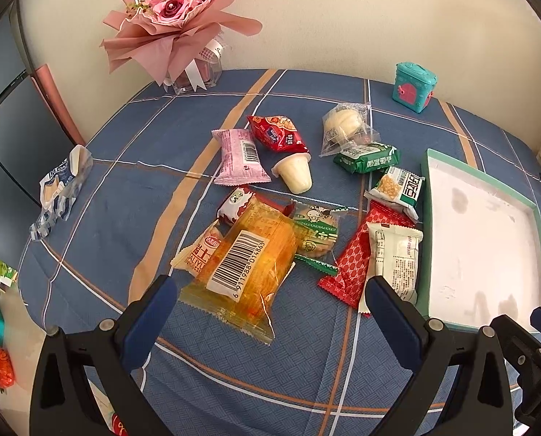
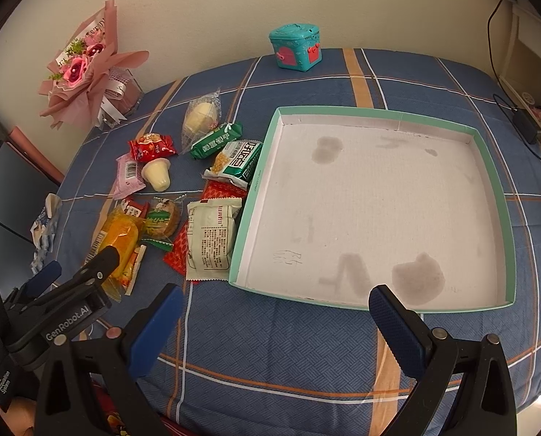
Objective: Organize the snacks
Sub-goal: 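Move both grippers toward the snack pile beside the white tray, then grasp the orange barcode bread bag with the left gripper while the right grasps the white-green packet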
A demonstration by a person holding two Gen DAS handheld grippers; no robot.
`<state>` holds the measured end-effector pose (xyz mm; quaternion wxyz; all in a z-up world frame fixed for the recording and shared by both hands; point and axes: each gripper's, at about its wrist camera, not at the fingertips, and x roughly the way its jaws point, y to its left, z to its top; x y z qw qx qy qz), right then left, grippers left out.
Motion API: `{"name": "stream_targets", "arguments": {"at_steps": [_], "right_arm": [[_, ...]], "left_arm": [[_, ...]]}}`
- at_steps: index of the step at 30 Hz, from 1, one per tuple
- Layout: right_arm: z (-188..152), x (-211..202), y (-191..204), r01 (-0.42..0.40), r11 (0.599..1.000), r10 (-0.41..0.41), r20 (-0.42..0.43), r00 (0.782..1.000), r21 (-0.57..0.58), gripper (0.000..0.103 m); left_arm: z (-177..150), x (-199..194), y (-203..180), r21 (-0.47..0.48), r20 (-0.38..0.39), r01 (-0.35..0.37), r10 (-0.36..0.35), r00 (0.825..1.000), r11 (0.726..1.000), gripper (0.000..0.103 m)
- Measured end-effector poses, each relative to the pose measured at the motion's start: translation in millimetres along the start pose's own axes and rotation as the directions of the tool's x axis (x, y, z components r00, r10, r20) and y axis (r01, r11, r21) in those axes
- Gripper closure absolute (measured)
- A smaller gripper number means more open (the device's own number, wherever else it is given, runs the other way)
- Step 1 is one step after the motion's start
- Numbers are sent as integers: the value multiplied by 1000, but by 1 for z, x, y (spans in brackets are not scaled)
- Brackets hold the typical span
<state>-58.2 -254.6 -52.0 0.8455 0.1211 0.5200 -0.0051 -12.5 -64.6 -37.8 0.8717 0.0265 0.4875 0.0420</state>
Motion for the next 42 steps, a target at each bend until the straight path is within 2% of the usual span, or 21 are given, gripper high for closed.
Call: {"name": "stream_targets", "arguments": {"at_steps": [21,26,32,38,42], "right_arm": [[0,0,1,2,1000,-2,1,1000,-2,0],[0,2,3,-1,1000,1,-4,1000,-10,0],[9,14,19,-76,997,76,-26,997,-5,0],[21,33,36,-133,991,132,-44,990,-9,0],[27,44,49,-137,989,135,-49,990,-53,3]], "left_arm": [[-1,1,0,0,-1,3,-3,1000,1000,0],[1,4,15,-46,-8,25,-26,1000,999,0],[5,11,37,-94,-33,6,-9,999,996,0],[8,28,46,-83,-77,7,-14,997,997,0],[11,37,45,-59,-97,25,-31,995,998,0]]}}
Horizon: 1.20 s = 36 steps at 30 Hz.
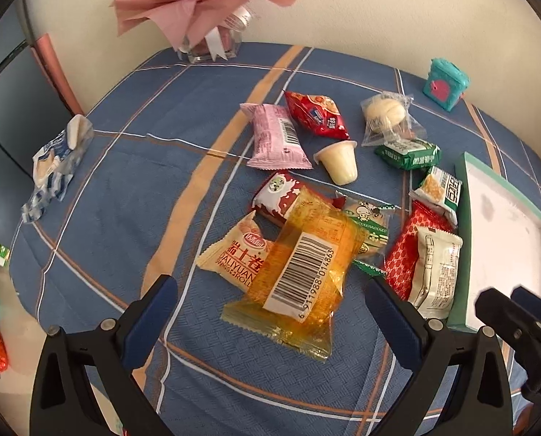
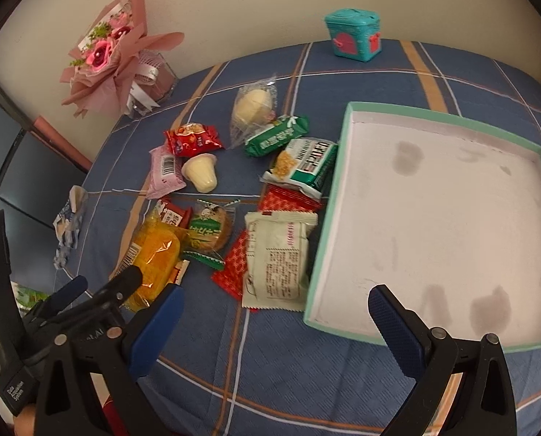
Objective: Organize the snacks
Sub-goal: 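Grasp the orange barcode bread bag with the left gripper while the right grasps the white-green packet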
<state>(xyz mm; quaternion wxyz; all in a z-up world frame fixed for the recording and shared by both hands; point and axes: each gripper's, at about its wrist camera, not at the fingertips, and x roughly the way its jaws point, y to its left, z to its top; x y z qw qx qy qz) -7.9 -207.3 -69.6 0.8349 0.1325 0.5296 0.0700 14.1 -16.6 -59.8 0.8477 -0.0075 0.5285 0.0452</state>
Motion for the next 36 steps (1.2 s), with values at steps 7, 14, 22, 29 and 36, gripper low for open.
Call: {"name": "stream_targets", "arguments": {"at_steps": [7,14,22,29,36], "right_arm": [[12,20,4,27,999,-28,-26,999,-36,26],[18,36,12,27,998,-30,-53,998,-59,42],[19,58,13,62,997,-67,-107,992,-55,47],[22,65,14,83,994,-90,-114,989,-64,49],[21,65,12,101,993,-107,-102,989,-64,60]], "left_arm": [[8,5,-9,69,11,-3,3,1000,998,4],[12,14,-15,107,-8,10,-10,1000,994,20],[11,25,-16,91,-38,32,-29,999,995,31],[9,29,-15,76,-57,66,-62,996,995,46],[8,27,-15,65,-51,67,-64,997,996,51]]}}
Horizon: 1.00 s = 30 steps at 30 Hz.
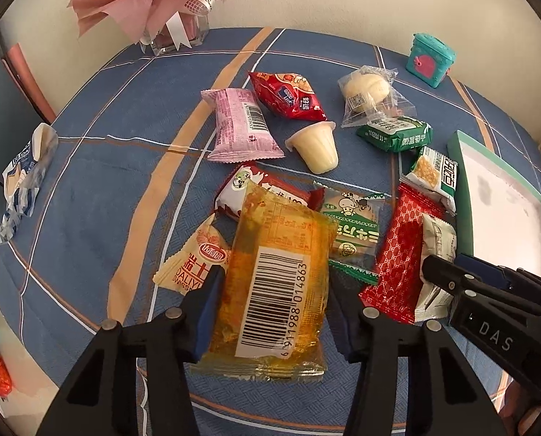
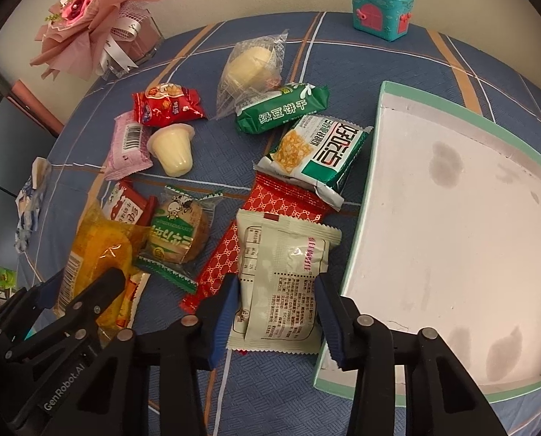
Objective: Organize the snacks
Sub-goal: 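Grasp the orange barcode bread bag with the left gripper while the right grasps the white-green packet, then lift both held packets and carry them over the white tray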
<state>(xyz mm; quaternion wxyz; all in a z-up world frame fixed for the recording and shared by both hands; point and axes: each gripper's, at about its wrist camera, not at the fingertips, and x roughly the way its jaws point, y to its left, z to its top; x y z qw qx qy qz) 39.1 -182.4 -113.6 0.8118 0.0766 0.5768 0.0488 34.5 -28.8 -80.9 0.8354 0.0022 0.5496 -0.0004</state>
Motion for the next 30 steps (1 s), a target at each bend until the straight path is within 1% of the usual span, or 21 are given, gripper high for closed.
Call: {"name": "stream_targets", "arguments": {"at_steps": [2,3,6,11,15,19,22,25,29,30], "right_arm": [[-1,-2,-3,-10,1000,10,3,1000,13,63],[0,-2,-4,-16,1000,16,4,1000,16,67],[1,-7,-3,-24,1000,24,15,1000,8,74],[1,-8,-9,-54,998,54,6,999,30,76],[-1,-10,-14,-104,993,105,-12,994,56,77],[-2,-14,-8,-153,987,154,-13,988,54,77],[-1,-21,-2,-166,986,166,5,986,35,77],[0,-27,0,-154,988,153,28,988,26,77],[5,-29,-7,-43,999,41,67,997,26,76],[5,-27,-10,-26,999,24,66,998,32,74]], "left_arm": [[-1,-2,1,-5,1,3,-3,1000,1000,57],[-1,-4,2,-9,1,3,-3,1000,1000,59],[-1,-6,3,-23,0,-6,6,1000,1000,59],[-3,-9,10,-60,-4,-9,8,1000,998,60],[-6,-13,14,-79,-1,-2,2,1000,997,61],[-7,-11,18,-92,-3,9,-9,1000,996,61],[-7,-10,20,-104,0,25,-25,1000,994,61],[-8,-11,24,-118,1,38,-38,999,992,61],[-10,-12,26,-127,9,45,-44,999,991,61],[-10,-12,27,-127,12,43,-42,999,991,61]]}}
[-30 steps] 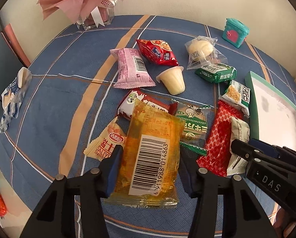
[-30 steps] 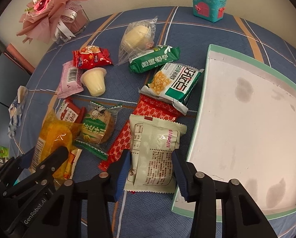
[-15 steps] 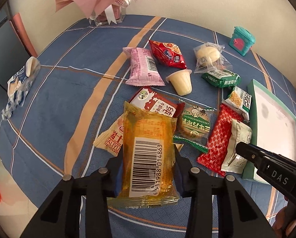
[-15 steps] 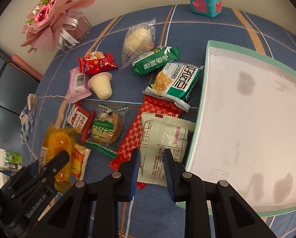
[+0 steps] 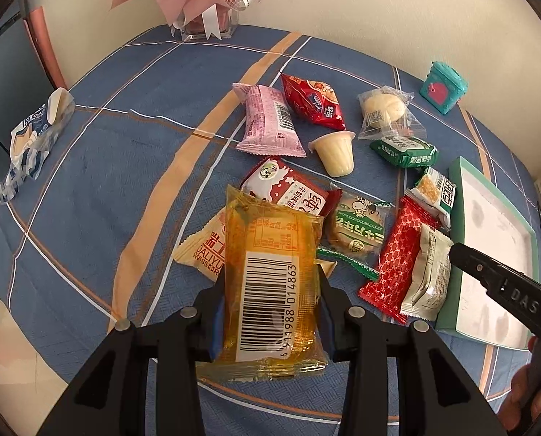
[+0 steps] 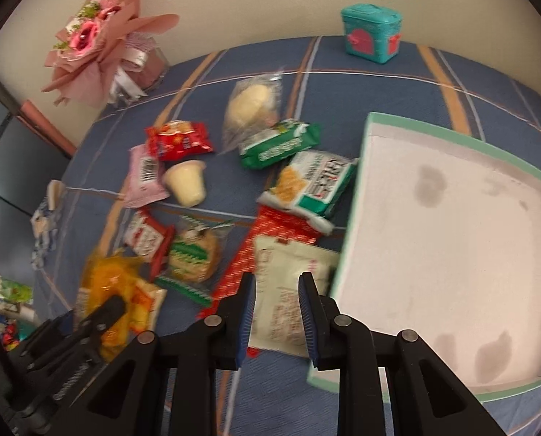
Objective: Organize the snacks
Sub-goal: 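Lift both held packets and carry them over the white tray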
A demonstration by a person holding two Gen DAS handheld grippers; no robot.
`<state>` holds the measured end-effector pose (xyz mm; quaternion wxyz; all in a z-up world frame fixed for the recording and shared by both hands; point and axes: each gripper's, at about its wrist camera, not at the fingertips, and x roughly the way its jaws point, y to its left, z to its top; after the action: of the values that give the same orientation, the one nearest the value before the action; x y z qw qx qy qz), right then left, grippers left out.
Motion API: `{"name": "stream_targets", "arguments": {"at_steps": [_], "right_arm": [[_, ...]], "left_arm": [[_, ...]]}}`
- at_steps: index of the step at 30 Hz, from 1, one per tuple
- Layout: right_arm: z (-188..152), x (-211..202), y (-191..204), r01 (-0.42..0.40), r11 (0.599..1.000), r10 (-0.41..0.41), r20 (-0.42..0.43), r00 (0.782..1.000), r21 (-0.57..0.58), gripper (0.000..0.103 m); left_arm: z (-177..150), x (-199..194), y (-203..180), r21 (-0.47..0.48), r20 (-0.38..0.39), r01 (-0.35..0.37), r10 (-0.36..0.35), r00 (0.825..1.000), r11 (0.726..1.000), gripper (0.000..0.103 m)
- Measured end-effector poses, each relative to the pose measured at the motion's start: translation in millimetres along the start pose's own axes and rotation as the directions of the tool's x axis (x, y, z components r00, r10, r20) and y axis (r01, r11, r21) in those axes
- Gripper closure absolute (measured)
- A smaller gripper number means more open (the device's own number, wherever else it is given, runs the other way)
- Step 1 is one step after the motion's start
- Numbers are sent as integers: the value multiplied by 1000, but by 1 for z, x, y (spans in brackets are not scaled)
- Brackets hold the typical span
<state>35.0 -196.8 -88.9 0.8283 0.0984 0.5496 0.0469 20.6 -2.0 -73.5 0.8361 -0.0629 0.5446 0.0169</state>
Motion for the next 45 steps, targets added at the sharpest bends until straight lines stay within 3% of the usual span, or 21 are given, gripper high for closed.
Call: {"name": "stream_targets", "arguments": {"at_steps": [1,3,4,12,16,21,24,26,35,42,45], "right_arm": [[2,1,-2,0,1000,0,-3,1000,5,70],[5,7,-6,-2,1000,2,-3,1000,17,31],[6,9,-7,2,1000,-2,-2,1000,21,27],[12,10,-7,-15,1000,14,24,1000,24,27],[19,0,-4,-90,995,88,67,994,33,27],[20,13,9,-128,992,127,20,992,13,27],[19,23,12,-70,998,70,-9,998,-3,27],[18,31,11,18,1000,-18,-31,999,-17,28],[18,37,11,98,995,-100,-79,992,-28,28],[11,38,9,100,995,-102,-104,989,-31,28],[6,44,13,30,999,-32,-135,990,-18,29]], "left_arm": [[0,0,1,-1,3,1,0,1000,1000,61],[-1,-1,2,-5,6,7,-7,1000,1000,61],[-1,-2,3,-6,7,11,-11,1000,1000,61],[-2,-10,6,-9,42,38,-38,998,999,61],[-2,-12,4,-1,50,62,-62,997,998,61],[-2,-8,4,1,43,74,-74,996,997,61],[-2,-7,6,-4,38,80,-80,996,997,61],[-2,-6,7,-9,38,84,-84,996,996,61],[-3,-3,9,-10,26,96,-96,995,995,61],[-4,-1,7,-5,20,97,-96,995,995,61],[-3,0,6,-4,19,91,-91,996,996,61]]}}
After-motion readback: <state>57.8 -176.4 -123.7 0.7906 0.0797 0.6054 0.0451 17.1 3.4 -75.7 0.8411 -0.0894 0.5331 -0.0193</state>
